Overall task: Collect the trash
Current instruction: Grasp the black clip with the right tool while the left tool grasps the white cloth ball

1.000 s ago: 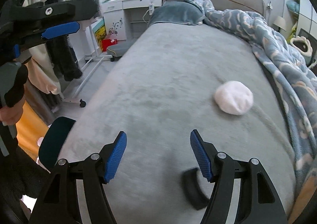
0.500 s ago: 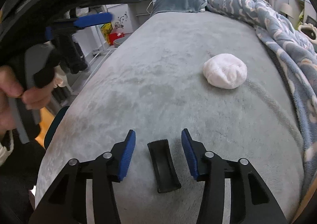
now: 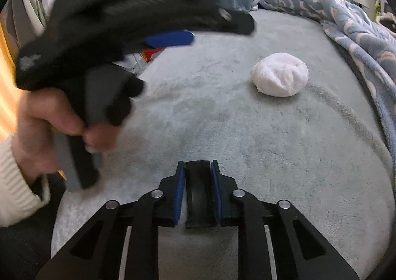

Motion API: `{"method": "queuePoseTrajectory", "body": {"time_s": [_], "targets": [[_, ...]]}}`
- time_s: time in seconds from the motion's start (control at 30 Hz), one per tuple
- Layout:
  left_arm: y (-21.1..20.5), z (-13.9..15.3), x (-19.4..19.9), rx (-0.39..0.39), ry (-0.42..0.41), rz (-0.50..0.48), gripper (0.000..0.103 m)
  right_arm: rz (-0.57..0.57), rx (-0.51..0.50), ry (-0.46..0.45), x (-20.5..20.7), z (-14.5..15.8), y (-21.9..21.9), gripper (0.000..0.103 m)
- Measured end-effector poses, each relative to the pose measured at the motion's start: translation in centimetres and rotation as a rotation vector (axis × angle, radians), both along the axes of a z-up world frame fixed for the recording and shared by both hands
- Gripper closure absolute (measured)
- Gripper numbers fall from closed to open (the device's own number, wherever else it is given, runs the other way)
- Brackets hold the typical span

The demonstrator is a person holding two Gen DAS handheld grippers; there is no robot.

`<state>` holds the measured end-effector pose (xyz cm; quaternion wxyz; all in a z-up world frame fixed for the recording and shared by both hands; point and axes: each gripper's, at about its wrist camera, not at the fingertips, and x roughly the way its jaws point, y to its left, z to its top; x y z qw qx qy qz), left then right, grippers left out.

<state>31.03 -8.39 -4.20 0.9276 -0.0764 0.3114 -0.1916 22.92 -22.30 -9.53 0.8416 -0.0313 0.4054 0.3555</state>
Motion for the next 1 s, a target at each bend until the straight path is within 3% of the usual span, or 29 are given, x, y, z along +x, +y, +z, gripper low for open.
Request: {"method": "queuePoseTrajectory", "body": {"time_s": [0.27,0.67,0.77,0.83,1.0], "targets": [[-2.7,-2.2,1.8,0.032,0.024,-0.013,0.005,0.049,0.037,-0.001,-0.7,0.5,-0.9,0.083],[-4.0,-5.2,4.0,-0.008,0.108,-0.019,0.007,0.042,0.081,0.026,-1.2,0.4,-4.0,0.083],[-4.3,-5.4,4.4,-0.009,0.117,-0.027,0.026,0.041,0.086,0.03,-1.5,0.2,-4.4,0.083],[-4.4,-5.6,4.7,-0.012,0.132,-0.028,0.029,0.035,0.092,0.033,-1.5,0.2,-4.7,0.083],[-4.5,-5.8,4.9,-0.002,0.147,-0.018,0.047,0.018,0.113,0.035,-1.2,0.6,-5.1,0.083]]}}
